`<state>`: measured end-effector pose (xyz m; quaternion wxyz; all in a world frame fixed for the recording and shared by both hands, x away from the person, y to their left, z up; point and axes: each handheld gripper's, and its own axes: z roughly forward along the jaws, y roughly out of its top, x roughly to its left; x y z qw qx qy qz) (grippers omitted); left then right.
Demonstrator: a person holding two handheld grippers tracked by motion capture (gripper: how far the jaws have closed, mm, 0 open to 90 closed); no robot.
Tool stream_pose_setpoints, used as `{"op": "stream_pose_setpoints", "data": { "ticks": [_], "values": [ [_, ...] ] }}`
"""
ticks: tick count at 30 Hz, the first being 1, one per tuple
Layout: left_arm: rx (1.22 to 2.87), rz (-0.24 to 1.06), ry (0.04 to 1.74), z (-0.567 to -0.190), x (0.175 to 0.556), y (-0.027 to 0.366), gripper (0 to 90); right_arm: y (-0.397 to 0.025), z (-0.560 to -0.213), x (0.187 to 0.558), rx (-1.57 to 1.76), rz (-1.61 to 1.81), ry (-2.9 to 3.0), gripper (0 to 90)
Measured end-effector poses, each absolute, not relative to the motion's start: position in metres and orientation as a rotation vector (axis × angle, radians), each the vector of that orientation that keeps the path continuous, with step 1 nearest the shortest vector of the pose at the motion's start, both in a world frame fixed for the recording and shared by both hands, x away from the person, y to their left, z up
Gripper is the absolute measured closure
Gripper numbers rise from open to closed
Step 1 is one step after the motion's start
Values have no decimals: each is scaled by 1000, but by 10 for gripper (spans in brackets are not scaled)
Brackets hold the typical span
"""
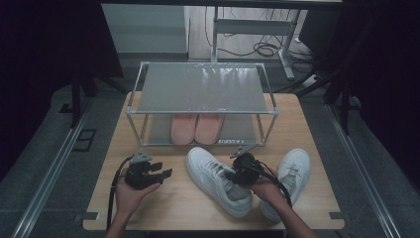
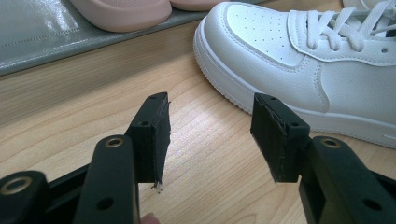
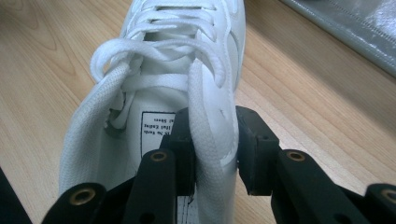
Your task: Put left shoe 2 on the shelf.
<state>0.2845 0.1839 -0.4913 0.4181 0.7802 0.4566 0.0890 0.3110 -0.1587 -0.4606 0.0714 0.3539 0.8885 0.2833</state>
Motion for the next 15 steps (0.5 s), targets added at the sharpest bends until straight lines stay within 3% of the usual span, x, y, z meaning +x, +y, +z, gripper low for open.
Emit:
{"op": "stream_pose_setpoints", "data": {
  "ticks": [15],
  "values": [
    [1954, 223, 1144, -491, 284, 184, 481, -159, -462, 309, 1102, 871, 2631, 778]
  ]
}}
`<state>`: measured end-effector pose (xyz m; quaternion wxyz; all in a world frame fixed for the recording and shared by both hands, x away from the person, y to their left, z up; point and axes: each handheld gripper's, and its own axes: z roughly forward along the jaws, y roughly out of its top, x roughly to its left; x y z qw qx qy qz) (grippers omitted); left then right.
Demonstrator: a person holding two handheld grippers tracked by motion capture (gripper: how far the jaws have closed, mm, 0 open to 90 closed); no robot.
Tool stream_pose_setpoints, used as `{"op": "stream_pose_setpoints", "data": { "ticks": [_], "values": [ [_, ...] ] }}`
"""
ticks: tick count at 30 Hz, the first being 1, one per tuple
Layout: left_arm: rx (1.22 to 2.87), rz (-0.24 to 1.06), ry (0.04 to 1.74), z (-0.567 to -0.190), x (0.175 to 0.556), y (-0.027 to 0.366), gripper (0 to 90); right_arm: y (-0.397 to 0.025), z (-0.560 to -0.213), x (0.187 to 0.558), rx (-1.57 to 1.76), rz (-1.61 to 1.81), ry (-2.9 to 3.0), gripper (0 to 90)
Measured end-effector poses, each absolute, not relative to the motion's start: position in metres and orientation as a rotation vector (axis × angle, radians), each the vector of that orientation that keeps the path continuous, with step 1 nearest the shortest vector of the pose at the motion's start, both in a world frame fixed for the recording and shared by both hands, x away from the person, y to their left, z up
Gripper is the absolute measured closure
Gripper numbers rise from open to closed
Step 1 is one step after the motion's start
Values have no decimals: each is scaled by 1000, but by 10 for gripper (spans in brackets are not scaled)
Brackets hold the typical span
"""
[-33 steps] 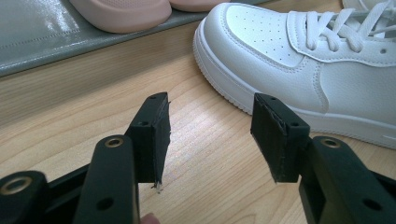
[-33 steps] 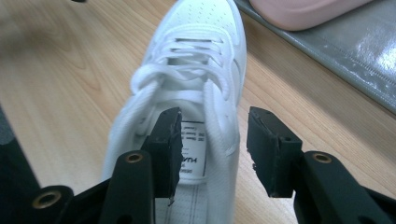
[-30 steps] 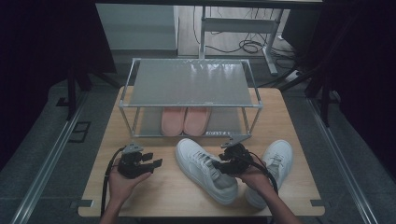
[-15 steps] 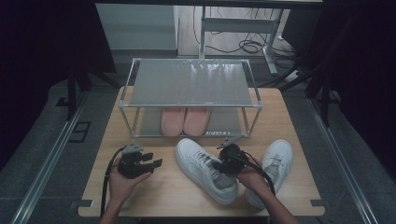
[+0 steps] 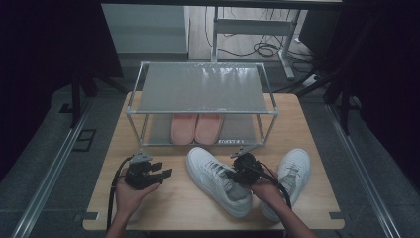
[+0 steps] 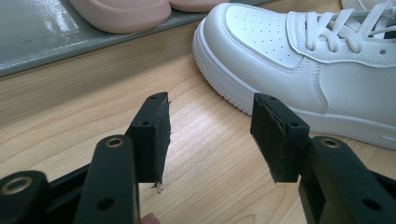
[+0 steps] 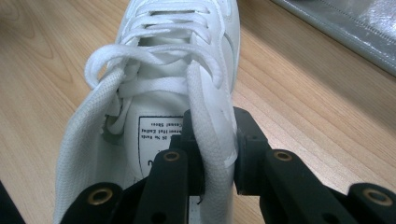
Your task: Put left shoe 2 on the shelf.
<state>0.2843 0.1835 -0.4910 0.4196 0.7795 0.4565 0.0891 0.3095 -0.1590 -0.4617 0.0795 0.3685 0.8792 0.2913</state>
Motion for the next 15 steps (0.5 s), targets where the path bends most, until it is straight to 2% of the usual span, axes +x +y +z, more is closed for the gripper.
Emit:
{"op": "stream_pose_setpoints", "data": {
  "ticks": [15],
  "values": [
    [1954, 221, 1141, -491, 284, 182, 482, -158, -456, 302, 1138, 966, 2571, 787]
  ]
}}
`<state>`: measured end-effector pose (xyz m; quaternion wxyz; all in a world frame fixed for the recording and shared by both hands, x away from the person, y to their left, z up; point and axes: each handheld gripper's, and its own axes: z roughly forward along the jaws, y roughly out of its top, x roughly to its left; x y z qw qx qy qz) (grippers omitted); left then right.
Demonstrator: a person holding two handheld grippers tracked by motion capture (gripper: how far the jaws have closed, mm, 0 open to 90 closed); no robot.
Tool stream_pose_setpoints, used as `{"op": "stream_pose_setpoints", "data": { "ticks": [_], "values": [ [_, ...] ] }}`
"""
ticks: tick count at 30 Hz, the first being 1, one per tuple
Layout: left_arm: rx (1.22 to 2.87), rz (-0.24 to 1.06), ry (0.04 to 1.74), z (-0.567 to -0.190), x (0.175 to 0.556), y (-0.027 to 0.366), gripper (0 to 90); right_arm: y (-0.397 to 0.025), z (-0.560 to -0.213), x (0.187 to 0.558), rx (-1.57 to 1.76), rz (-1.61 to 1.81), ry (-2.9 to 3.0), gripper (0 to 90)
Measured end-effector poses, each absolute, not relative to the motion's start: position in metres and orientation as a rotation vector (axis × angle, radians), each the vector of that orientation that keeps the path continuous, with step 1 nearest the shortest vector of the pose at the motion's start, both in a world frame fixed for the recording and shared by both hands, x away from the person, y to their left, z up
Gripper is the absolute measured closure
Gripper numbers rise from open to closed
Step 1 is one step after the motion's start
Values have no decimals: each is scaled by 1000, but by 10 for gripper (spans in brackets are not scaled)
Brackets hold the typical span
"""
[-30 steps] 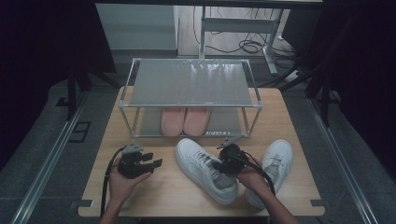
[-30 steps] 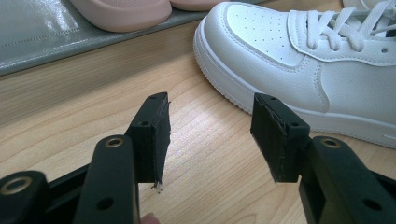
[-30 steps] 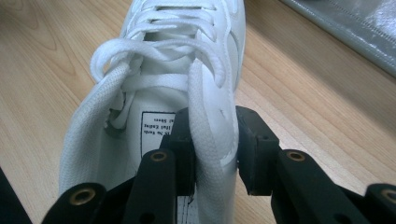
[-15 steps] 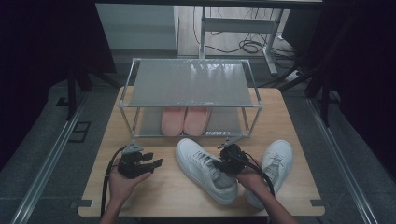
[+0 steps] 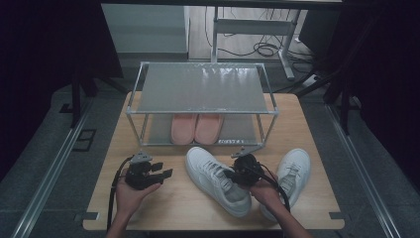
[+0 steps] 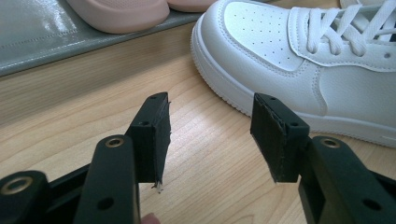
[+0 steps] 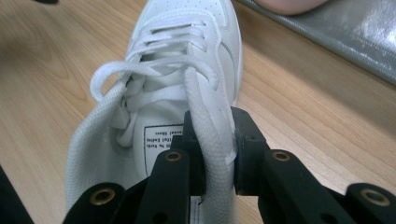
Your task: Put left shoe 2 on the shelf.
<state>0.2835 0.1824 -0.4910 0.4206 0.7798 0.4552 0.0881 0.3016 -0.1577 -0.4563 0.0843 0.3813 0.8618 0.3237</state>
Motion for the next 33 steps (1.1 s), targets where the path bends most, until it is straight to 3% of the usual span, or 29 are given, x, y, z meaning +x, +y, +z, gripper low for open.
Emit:
{"op": "stream_pose_setpoints", "data": {
  "ticks": [21, 33],
  "values": [
    [1948, 226, 1144, -490, 283, 185, 482, -161, -440, 294, 1125, 1164, 2494, 797],
    [1942, 227, 1150, -491, 283, 185, 482, -175, -409, 289, 1102, 1316, 2413, 797]
  ]
}}
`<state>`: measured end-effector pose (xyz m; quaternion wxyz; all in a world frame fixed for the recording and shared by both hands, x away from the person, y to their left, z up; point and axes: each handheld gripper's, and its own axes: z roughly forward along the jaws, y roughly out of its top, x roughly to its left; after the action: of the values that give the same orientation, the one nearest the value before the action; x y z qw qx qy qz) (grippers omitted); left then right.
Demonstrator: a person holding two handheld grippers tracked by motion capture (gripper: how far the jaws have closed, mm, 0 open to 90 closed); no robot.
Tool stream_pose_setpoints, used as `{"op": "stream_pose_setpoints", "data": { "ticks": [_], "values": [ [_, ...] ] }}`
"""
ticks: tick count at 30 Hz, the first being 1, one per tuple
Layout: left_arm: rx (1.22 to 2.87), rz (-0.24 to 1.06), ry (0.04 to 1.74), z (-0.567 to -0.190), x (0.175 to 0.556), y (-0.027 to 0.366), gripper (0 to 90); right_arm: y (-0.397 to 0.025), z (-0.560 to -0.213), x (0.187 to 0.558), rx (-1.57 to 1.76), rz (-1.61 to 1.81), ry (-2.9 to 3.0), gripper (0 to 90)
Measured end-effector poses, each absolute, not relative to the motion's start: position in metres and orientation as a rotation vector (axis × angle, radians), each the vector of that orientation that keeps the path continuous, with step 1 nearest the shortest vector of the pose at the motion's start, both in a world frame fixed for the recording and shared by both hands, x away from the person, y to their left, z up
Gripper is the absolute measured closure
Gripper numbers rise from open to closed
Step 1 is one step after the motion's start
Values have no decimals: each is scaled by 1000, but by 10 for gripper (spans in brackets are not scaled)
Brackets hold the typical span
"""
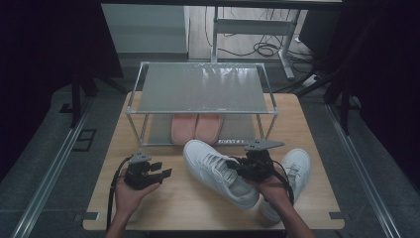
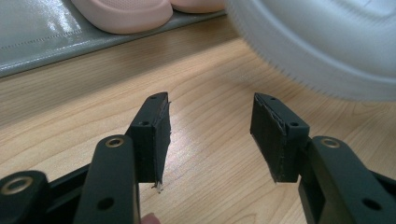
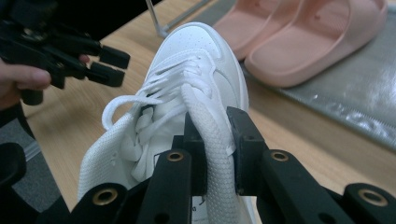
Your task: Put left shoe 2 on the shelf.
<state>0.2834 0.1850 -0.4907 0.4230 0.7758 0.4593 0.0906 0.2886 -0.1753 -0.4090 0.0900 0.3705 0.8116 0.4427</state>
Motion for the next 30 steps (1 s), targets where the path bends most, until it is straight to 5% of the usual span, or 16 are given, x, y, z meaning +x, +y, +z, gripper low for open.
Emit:
{"op": "stream_pose_setpoints", "data": {
  "ticks": [30],
  "values": [
    [1958, 229, 1148, -492, 284, 184, 482, -178, -351, 294, 981, 1508, 2325, 800]
  ]
}}
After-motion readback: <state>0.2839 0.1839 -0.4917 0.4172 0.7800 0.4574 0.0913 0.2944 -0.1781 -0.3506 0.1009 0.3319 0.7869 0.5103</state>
